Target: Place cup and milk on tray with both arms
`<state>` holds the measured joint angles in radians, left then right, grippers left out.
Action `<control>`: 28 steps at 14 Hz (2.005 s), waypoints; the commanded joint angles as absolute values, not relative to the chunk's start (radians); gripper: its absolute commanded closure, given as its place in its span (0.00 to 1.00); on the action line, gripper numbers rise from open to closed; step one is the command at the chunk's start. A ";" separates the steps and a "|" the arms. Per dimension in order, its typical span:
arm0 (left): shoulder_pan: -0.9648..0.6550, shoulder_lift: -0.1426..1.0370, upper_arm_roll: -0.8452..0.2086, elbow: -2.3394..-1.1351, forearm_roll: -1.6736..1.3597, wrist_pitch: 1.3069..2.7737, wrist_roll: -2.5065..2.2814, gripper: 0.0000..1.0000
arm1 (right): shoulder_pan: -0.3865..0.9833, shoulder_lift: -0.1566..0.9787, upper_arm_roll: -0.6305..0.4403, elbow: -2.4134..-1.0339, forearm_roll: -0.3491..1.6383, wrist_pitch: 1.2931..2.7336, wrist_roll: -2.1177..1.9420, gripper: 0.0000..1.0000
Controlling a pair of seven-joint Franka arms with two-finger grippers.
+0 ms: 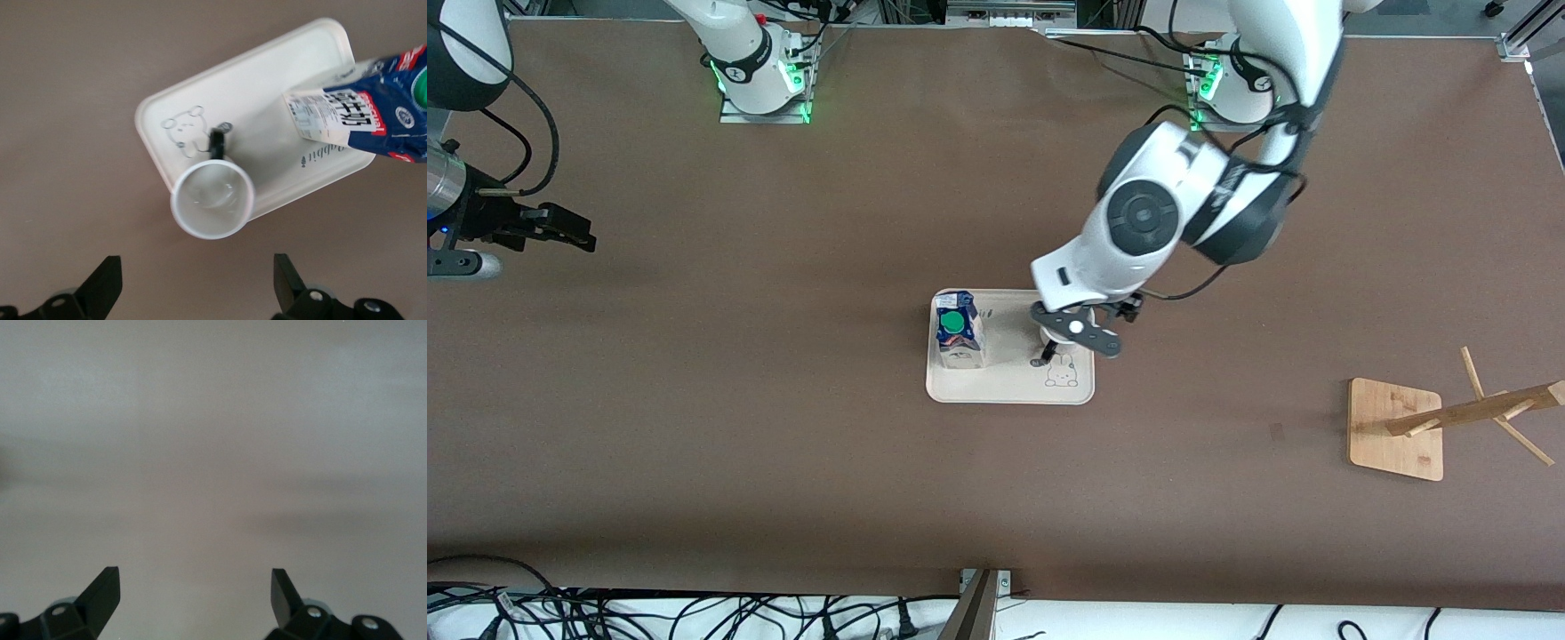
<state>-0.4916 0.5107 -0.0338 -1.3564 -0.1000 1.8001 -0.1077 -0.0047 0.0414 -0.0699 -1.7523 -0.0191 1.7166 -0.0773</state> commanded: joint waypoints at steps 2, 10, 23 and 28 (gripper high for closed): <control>-0.390 0.387 -0.037 -1.408 -0.078 1.734 -0.094 0.00 | -0.009 0.037 -0.063 -1.749 -0.021 1.717 -0.071 0.00; -0.230 0.267 0.124 -1.416 -0.094 1.647 -0.092 0.00 | -0.011 0.037 -0.063 -1.749 -0.021 1.718 -0.071 0.00; -0.192 0.258 0.129 -1.405 -0.078 1.618 -0.107 0.00 | -0.009 0.037 -0.063 -1.749 -0.021 1.717 -0.071 0.00; -0.190 0.262 0.133 -1.399 -0.078 1.620 -0.107 0.00 | -0.009 0.035 -0.061 -1.749 -0.023 1.715 -0.072 0.00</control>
